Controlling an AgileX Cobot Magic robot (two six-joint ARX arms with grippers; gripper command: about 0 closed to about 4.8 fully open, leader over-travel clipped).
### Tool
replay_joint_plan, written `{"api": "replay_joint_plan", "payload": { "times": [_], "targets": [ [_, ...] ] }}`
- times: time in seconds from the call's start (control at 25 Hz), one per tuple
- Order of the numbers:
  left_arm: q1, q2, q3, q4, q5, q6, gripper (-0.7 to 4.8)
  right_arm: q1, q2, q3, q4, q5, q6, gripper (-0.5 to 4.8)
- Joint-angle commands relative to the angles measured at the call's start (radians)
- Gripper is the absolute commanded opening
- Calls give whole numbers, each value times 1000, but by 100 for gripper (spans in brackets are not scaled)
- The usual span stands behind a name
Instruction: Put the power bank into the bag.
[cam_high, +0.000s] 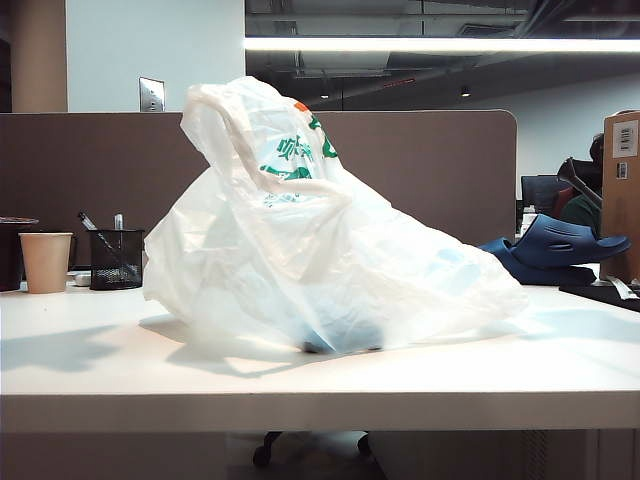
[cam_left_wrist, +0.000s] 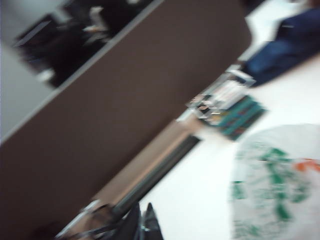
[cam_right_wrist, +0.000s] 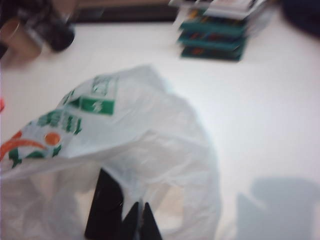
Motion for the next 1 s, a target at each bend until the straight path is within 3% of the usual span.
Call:
{"api": "replay_joint_plan", "payload": {
  "times": [0.04,0.28,0.4,0.64,0.92,1.0],
  "targets": [
    [1,-68,3,11,-173,-3,-7,-82,-94,6,8,10,-33,-6],
    [1,-182,3,50,-343,-67,-7,-225,-233,6,-9,24,-52,-5],
    [1,-259,3,31,-356,-73,-7,-306,-327,6,-60,28,-81,-6],
    [1,-336,3,-3,-356,-158,-7,-309,-411,5,-83,45,-103,-5],
    [1,-381,3,-161,-357,-166,-7,-274,-449,2,-132,42,-108,-5],
    [1,-396,2,-216,-363,-207,-7,-257,-465,-22,-127,42,-108,-6]
  ]
}}
